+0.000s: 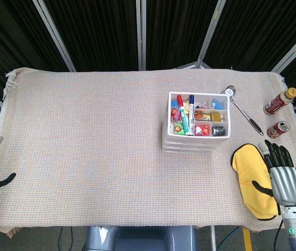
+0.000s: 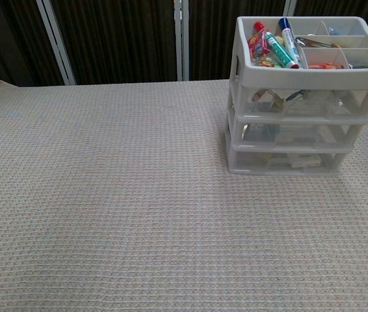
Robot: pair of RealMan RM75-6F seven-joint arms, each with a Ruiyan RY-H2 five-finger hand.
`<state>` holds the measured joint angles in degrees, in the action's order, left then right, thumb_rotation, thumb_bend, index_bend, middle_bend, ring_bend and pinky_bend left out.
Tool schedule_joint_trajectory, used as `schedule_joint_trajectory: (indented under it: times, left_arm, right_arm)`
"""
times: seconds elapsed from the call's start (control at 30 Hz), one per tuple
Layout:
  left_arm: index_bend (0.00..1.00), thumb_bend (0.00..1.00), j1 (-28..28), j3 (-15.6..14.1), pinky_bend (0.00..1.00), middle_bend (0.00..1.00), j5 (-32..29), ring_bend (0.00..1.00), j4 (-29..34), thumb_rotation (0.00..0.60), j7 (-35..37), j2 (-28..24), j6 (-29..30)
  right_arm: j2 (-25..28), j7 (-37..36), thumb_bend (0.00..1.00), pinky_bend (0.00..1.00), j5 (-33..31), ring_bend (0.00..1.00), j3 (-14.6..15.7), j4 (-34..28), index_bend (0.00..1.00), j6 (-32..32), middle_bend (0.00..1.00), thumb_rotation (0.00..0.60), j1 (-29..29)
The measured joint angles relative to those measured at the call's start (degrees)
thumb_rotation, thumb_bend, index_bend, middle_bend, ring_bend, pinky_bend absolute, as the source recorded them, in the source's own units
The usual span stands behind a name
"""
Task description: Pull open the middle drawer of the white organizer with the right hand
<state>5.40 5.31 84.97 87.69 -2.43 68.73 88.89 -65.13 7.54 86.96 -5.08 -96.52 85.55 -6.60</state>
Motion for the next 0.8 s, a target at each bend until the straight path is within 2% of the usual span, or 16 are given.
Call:
schedule_joint_trajectory:
  times: [0.8]
  left_arm:
    - [0.0,0.04,-0.5,-0.3,0.0,0.0,1.2,0.0,0.7,0.6,-0.3,-0.3,1.5]
  right_arm:
    - [0.3,-0.1,0.05,0.0,0.4,0.0,0.4,-0.4,0.0,0.3,0.0,0.6,0.3]
